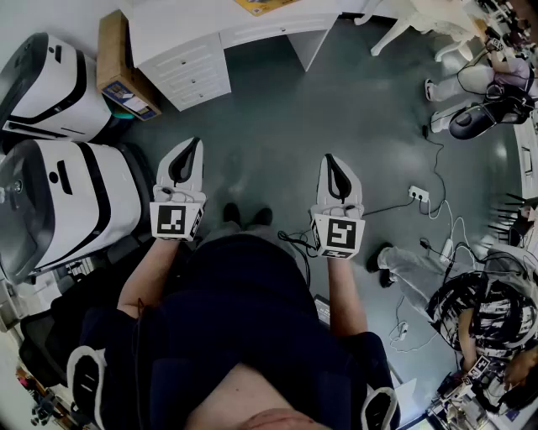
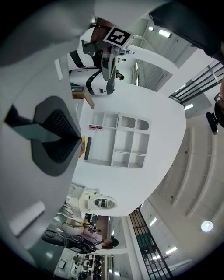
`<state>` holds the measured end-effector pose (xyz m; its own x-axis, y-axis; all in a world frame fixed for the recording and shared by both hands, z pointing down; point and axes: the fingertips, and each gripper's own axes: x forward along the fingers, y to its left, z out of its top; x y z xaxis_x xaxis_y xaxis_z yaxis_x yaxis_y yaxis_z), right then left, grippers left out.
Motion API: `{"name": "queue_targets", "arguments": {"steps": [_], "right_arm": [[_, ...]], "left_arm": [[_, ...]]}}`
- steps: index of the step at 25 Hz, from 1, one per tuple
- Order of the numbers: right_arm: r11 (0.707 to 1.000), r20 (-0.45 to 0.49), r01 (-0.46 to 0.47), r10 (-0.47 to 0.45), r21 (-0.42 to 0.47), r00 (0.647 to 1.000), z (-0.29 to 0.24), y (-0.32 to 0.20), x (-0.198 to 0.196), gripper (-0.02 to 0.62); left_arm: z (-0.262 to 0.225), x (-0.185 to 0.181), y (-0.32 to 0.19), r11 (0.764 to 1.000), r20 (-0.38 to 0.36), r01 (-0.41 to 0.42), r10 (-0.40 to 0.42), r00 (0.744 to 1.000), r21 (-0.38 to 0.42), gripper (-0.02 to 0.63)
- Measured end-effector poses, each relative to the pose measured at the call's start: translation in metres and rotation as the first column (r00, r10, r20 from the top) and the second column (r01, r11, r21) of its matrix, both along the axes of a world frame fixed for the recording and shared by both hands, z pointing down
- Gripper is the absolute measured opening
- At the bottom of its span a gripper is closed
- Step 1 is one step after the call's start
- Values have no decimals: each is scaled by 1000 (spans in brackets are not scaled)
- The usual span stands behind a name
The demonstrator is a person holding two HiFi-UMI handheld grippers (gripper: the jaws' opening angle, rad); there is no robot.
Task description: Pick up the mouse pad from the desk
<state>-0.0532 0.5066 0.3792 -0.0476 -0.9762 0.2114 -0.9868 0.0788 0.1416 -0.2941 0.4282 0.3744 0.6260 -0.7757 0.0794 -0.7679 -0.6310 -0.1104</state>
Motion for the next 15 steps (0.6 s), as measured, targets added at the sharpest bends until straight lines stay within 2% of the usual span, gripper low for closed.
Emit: {"name": "queue_targets", "arguments": {"steps": [10,15], "right_arm": [[1000,-19,2,-1,1,1000,-1,-6,0,-3],[1000,6,-4,4,10,1000,0,-7,0,-2]], "left_arm": [[2,-2,-3,1000,-8,3,-3,1000,-4,2],[5,-2,-5,1000,6,1,-1,1000,-12,0]]}}
